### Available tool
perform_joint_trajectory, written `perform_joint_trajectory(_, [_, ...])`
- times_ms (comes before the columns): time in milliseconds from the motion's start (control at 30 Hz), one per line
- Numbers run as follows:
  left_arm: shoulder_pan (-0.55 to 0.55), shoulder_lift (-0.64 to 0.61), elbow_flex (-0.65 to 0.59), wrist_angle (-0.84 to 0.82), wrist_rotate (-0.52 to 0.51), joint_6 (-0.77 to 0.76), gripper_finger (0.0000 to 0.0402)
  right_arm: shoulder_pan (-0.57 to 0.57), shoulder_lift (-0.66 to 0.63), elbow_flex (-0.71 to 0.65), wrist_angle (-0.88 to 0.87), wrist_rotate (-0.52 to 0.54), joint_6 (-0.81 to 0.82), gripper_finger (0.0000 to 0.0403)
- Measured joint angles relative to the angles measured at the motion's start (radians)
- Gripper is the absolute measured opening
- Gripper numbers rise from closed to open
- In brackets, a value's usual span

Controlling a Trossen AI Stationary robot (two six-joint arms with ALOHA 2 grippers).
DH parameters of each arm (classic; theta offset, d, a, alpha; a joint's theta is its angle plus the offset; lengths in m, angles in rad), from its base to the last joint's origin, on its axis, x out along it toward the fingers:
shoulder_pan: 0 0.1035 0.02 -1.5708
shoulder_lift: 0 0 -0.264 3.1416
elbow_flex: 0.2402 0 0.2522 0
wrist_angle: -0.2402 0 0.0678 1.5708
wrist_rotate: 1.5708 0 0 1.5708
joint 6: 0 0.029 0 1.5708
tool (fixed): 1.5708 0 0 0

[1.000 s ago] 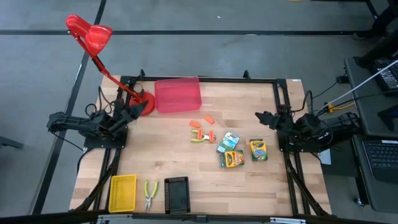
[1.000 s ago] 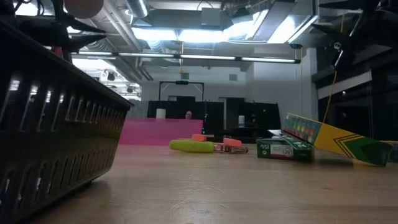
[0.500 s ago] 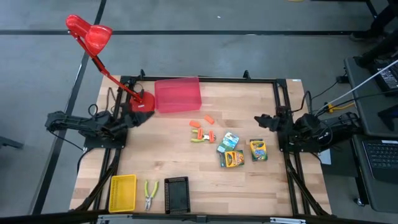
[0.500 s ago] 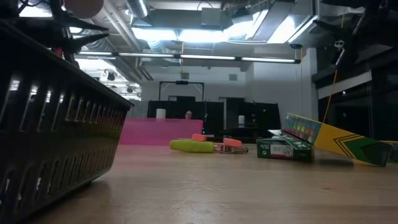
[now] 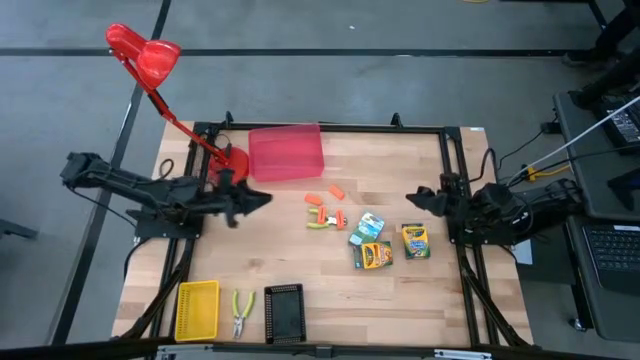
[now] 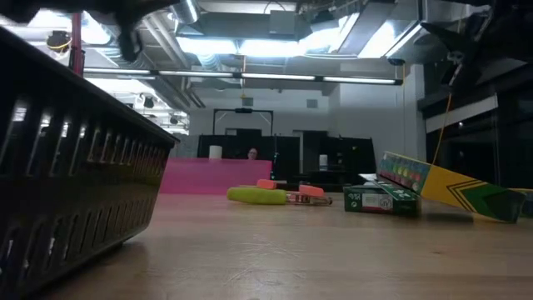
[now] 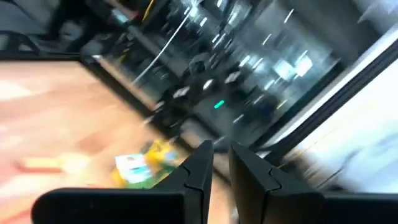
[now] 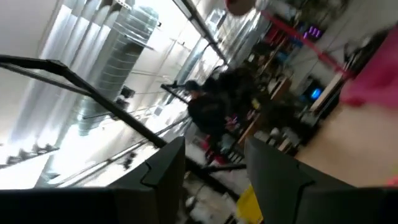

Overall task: Pick & Place School Supplies
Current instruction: Put the crayon box into the red bin

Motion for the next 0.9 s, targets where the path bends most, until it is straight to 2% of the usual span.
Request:
perform_joint_trajectory(67, [0.001, 0.092, 0.126, -0.231, -0.06, 0.026, 0.0048, 0.0, 0.01, 0.061, -0.1, 0.01, -0.057, 0.0171])
perform_joint_trajectory(100, [0.006, 0.135, 0.2, -0.399, -0.095, 0.021, 0.0047, 0.0, 0.019, 0.106, -0.191, 0.011, -0.072, 0.0171])
perform_joint_trajectory(167, [0.018, 0.22, 0.333, -0.715, -0.161, -0.01, 0.0047, 0.0, 0.049, 0.215, -0.44, 0.011, -0.084, 0.0171])
perform_joint_trajectory(233, [0.022, 0.288, 0.427, -0.905, -0.216, -0.041, 0.0049, 0.0, 0.1, 0.335, -0.702, 0.009, -0.079, 0.0171])
perform_joint_trajectory(333, [0.017, 0.3, 0.476, -0.952, -0.255, -0.07, 0.0057, 0.0, 0.211, 0.492, -1.027, -0.009, -0.042, 0.0171])
perform_joint_trajectory(433, [0.013, 0.264, 0.459, -0.933, -0.288, -0.134, 0.0072, 0.0, 0.318, 0.57, -1.178, -0.074, 0.015, 0.0171])
perform_joint_trajectory(567, [-0.019, 0.166, 0.398, -0.822, -0.351, -0.204, 0.0099, 0.0, 0.401, 0.543, -1.196, -0.11, 0.195, 0.0171])
perform_joint_trajectory(667, [-0.049, 0.085, 0.319, -0.712, -0.404, -0.239, 0.0124, 0.0, 0.419, 0.44, -1.149, -0.104, 0.316, 0.0171])
perform_joint_trajectory(767, [-0.072, 0.022, 0.254, -0.603, -0.414, -0.267, 0.0148, -0.005, 0.417, 0.297, -0.912, -0.134, 0.418, 0.0171])
perform_joint_trajectory(900, [-0.091, -0.005, 0.208, -0.497, -0.414, -0.255, 0.0174, -0.011, 0.412, 0.138, -0.555, -0.14, 0.471, 0.0171])
